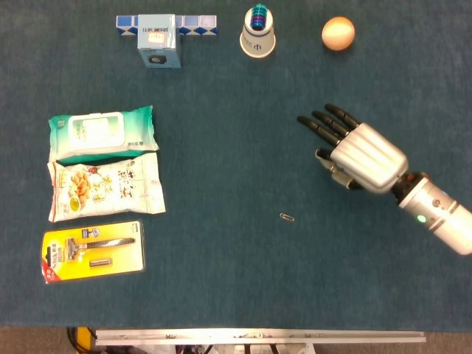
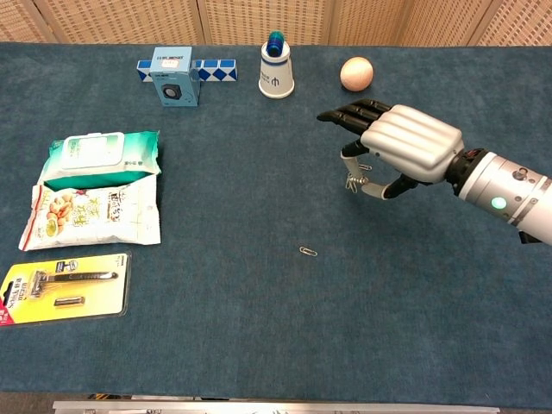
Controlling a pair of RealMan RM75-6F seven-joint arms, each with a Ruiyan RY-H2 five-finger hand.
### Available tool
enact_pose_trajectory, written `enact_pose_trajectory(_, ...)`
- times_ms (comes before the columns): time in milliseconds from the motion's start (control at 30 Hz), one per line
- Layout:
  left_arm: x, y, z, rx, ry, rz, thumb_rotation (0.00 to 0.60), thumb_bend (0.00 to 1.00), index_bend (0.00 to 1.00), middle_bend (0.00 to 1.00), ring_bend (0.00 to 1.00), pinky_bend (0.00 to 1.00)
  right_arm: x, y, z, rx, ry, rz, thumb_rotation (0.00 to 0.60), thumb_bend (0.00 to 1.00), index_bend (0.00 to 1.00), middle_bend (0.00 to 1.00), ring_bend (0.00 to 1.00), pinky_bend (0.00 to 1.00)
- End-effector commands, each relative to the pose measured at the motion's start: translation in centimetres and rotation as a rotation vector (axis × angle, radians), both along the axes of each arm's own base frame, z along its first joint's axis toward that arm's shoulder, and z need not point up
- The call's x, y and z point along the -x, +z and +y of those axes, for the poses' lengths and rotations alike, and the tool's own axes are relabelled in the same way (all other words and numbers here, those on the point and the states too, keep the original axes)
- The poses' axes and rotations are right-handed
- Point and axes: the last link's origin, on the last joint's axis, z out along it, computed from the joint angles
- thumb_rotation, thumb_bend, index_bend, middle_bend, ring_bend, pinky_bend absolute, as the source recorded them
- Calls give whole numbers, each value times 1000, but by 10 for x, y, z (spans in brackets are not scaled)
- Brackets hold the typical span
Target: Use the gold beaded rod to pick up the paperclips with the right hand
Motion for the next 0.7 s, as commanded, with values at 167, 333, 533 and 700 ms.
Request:
enact_pose_trajectory(167, 1, 0, 1, 3, 5, 0, 600, 356, 467, 423, 310, 503, 8, 3, -14, 35, -46, -8, 600, 292, 688, 45, 0, 70)
enact_pose_trajectory(333, 1, 0, 1, 4, 8, -1, 600, 356, 467, 423, 310, 503, 12, 2, -21, 45, -71, -10, 600, 291, 689, 45, 0, 70)
enact_pose_trajectory(533, 1, 0, 1, 4, 7, -4, 600, 357, 467, 423, 310, 503, 15, -1, -25, 47, -89, -6, 600, 292, 689, 45, 0, 70)
enact_pose_trajectory(700, 1, 0, 0, 2, 5, -7, 600, 357, 467, 423, 310, 503, 19, -4, -27, 48, -105, -4, 600, 292, 689, 45, 0, 70)
